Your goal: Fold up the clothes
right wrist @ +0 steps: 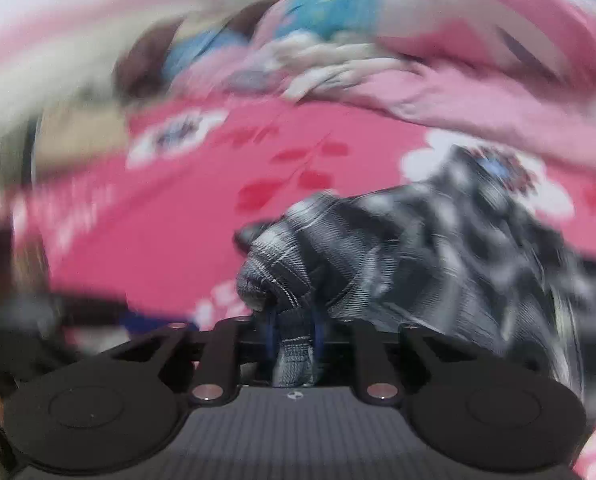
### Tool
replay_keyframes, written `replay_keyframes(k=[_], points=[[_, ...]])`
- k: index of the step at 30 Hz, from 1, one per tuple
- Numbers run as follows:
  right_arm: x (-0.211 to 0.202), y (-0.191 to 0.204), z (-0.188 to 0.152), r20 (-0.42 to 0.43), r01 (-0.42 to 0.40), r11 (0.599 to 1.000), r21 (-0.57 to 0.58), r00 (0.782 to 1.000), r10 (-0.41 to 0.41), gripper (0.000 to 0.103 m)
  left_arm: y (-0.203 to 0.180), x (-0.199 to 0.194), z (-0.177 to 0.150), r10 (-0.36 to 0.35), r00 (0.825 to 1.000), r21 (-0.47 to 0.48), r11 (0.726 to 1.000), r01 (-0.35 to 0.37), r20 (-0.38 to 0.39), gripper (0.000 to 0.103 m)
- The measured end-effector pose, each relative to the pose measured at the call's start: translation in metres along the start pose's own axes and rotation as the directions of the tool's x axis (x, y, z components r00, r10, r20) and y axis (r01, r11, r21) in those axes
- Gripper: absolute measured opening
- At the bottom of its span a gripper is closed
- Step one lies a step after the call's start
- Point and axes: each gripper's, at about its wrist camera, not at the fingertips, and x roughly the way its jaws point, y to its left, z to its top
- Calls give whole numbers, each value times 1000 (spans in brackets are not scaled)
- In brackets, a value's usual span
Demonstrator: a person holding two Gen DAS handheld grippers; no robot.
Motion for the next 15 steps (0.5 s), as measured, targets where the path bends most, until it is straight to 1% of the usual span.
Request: replay_keyframes(k=[2,3,5,7,8,11,15], points=[[-13,-16,0,61,-18,996,85,998,12,15,3,0,2,-40,999,-50,998,40,0,64],[-19,-24,-1,82,-33,992,126,996,23,15,6,0,4,-72,997,-89,993,72,2,64],[-26,-39,-3,114,-65,978,198,993,43,14,11,3,8,-142,990,-175,974,142,13,65],[-27,-51,-4,134,-87,964,251,989,55,14,14,8,10,-183,983,-239,953,185,28,65],[-28,-57,-6,145,-98,956,275,988,59,14,14,11,12,-190,981,-261,946,192,33,65],[-29,-71,-7,184,-134,935,329,980,76,14,12,23,13,-148,989,-295,944,146,17,65],[-35,-89,-10,256,-182,907,379,963,86,14,10,31,17,-118,993,-347,930,119,25,64]])
